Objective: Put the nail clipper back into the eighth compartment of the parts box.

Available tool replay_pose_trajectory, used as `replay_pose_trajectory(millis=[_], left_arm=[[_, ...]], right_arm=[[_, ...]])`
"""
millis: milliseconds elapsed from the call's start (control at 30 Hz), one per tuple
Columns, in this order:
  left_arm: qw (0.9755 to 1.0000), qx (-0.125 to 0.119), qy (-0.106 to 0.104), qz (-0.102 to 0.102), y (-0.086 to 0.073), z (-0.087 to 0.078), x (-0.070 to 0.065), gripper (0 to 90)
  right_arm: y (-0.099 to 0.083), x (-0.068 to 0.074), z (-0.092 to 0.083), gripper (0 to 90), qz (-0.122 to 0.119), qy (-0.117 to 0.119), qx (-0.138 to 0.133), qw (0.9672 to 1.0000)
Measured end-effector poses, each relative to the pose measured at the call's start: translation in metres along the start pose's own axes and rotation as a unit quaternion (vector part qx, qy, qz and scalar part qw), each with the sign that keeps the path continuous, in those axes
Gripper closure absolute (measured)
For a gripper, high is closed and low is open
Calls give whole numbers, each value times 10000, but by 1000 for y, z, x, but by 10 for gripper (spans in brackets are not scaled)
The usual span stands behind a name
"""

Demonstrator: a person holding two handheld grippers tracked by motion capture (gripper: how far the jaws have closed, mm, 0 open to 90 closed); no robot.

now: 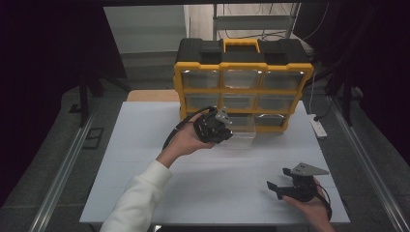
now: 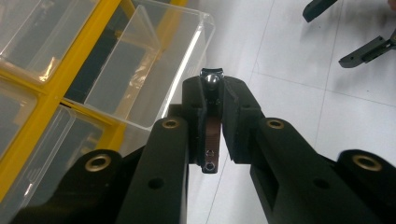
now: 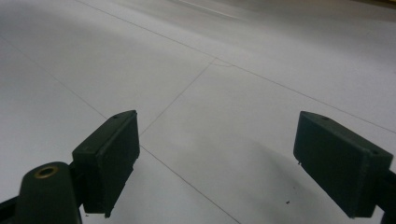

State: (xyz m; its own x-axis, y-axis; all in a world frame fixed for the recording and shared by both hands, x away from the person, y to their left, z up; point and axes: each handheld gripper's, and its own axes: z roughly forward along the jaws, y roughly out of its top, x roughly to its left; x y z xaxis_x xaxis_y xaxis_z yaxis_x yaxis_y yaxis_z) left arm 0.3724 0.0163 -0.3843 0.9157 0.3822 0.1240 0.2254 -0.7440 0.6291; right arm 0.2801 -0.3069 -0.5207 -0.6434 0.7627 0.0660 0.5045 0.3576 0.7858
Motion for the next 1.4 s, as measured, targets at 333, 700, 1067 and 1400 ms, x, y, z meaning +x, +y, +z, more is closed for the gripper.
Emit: replay_pose_trajectory(millis=[333, 700, 1067, 1400], left_arm=[[10000, 13, 18, 35, 7, 1, 0, 794], [10000, 26, 31, 62, 12, 2, 0, 794], [10000, 62, 23, 49, 16, 4, 1, 794], [10000, 70, 38, 23, 18, 6, 5, 794]], right_arm=[[0, 0, 0, 145, -5, 2, 3, 10000], [0, 0, 0, 146, 0, 11, 18, 10000], [0, 0, 0, 145, 1, 13, 22, 10000], [0, 0, 0, 146, -6, 8, -16, 10000]])
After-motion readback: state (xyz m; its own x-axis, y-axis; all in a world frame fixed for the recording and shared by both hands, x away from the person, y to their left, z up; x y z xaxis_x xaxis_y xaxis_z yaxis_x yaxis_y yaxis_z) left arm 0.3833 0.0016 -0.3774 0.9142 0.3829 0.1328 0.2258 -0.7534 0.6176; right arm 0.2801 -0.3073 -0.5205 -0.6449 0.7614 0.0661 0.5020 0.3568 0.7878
